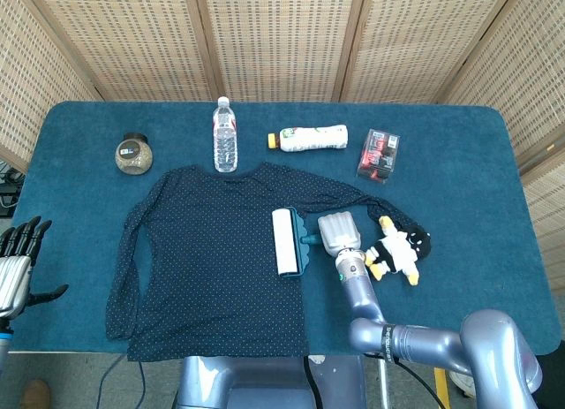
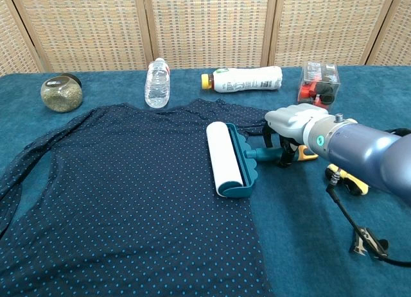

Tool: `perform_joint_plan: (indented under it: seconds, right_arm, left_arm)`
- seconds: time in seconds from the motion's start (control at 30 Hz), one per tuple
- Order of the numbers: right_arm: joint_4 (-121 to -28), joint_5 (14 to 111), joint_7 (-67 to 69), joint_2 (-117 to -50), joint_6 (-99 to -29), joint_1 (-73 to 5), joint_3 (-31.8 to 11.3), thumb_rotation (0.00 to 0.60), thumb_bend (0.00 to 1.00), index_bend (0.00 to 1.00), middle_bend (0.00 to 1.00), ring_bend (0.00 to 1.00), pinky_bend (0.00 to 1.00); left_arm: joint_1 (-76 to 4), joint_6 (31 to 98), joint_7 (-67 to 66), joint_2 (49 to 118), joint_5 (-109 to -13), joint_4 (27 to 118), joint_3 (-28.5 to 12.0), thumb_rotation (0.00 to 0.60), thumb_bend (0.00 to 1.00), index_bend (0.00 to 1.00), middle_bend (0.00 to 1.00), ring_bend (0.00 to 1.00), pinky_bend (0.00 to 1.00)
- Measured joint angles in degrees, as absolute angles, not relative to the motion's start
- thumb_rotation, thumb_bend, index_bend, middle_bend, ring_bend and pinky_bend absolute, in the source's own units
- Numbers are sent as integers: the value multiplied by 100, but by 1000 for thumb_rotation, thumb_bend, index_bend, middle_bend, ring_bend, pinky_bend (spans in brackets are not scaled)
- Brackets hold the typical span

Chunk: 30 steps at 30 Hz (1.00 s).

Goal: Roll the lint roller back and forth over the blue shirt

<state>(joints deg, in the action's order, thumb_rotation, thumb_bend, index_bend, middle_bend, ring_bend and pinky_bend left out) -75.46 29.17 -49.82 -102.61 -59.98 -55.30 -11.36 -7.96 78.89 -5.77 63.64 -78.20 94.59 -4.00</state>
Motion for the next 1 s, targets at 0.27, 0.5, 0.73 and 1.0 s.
perform_joint_plan:
  seconds: [0.27, 0.5, 0.73, 1.0]
  right_arm:
    - [-8118, 3036, -5022, -9971, -6104, -5590, -1335, 600, 806, 708, 1000, 1000, 1000]
    - [-8564, 2688, -5702, -9823, -6386, -6008, -1679, 600, 817, 717, 1000, 1000, 1000]
    - [-8564, 1986, -6623, -10166, -6624, -6742, -1952, 600, 834, 722, 1000, 1000, 1000]
    - [-7920, 1518, -7177, -10987, -6646, -7475, -2118, 600, 845, 734, 1000, 1000, 1000]
  left_arm:
    - [-791, 7887, -469, 6317, -7832, 9482, -395, 600, 0, 0, 0, 0, 0]
    - [-784, 7871, -209, 6223, -7831, 9480, -413, 600, 0, 0, 0, 0, 0]
    - [-816, 7757, 42, 6152, -7807, 9425, -429, 600, 0, 0, 0, 0, 0]
    - [-860, 7623, 181, 6124, -7701, 9346, -454, 600, 0, 0, 0, 0, 0]
